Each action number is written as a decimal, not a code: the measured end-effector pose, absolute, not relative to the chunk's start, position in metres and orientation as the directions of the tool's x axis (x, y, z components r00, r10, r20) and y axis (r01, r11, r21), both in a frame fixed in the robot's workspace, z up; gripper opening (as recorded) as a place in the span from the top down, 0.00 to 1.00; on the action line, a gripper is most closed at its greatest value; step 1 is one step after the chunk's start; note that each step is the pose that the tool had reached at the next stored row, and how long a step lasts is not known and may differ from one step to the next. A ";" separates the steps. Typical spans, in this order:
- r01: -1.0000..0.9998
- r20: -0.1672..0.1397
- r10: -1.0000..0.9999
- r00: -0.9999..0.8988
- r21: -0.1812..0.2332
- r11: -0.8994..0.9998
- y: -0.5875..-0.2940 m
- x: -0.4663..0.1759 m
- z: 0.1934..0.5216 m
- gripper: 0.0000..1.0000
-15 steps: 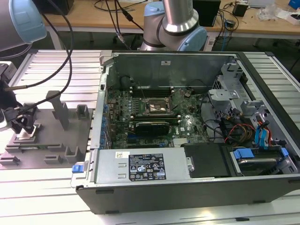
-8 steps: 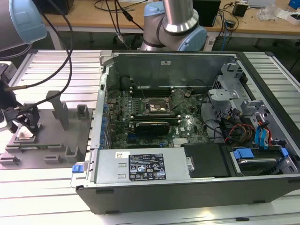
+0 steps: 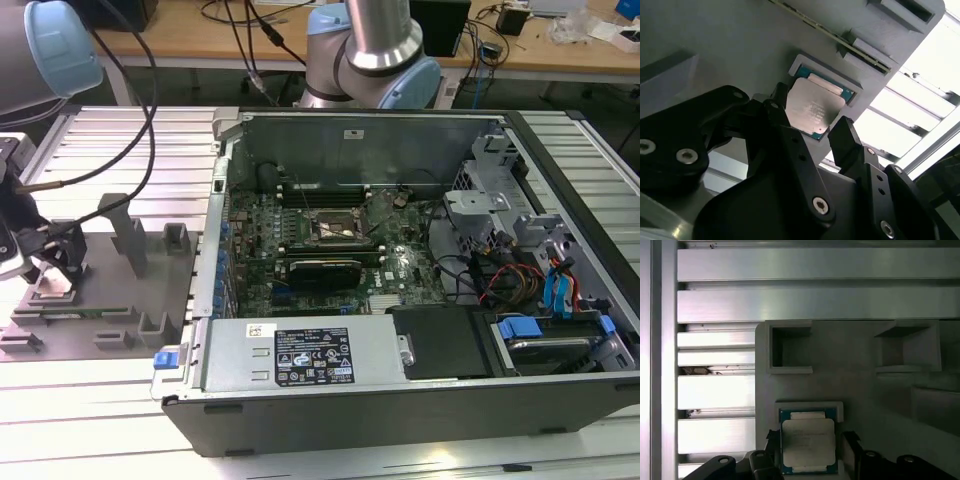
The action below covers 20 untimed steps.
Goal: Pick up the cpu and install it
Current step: 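Pick up the cpu and move it towards the insertion slot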
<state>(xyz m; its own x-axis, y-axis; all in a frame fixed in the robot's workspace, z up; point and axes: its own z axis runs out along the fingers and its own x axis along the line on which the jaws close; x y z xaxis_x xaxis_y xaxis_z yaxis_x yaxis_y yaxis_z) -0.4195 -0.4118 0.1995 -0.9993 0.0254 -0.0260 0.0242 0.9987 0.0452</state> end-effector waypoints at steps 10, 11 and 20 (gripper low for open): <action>0.021 -0.026 0.023 -0.999 0.045 0.999 -0.412 -0.419 0.195 0.40; 0.021 -0.026 0.022 -0.999 0.045 0.999 -0.412 -0.419 0.195 0.40; 0.021 -0.026 0.022 -0.999 0.045 0.999 -0.412 -0.419 0.191 0.40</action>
<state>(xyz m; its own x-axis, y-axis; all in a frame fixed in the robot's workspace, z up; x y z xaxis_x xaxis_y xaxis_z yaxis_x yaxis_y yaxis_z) -0.4190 -0.4118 0.1906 -0.9994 0.0224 -0.0261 0.0213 0.9988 0.0445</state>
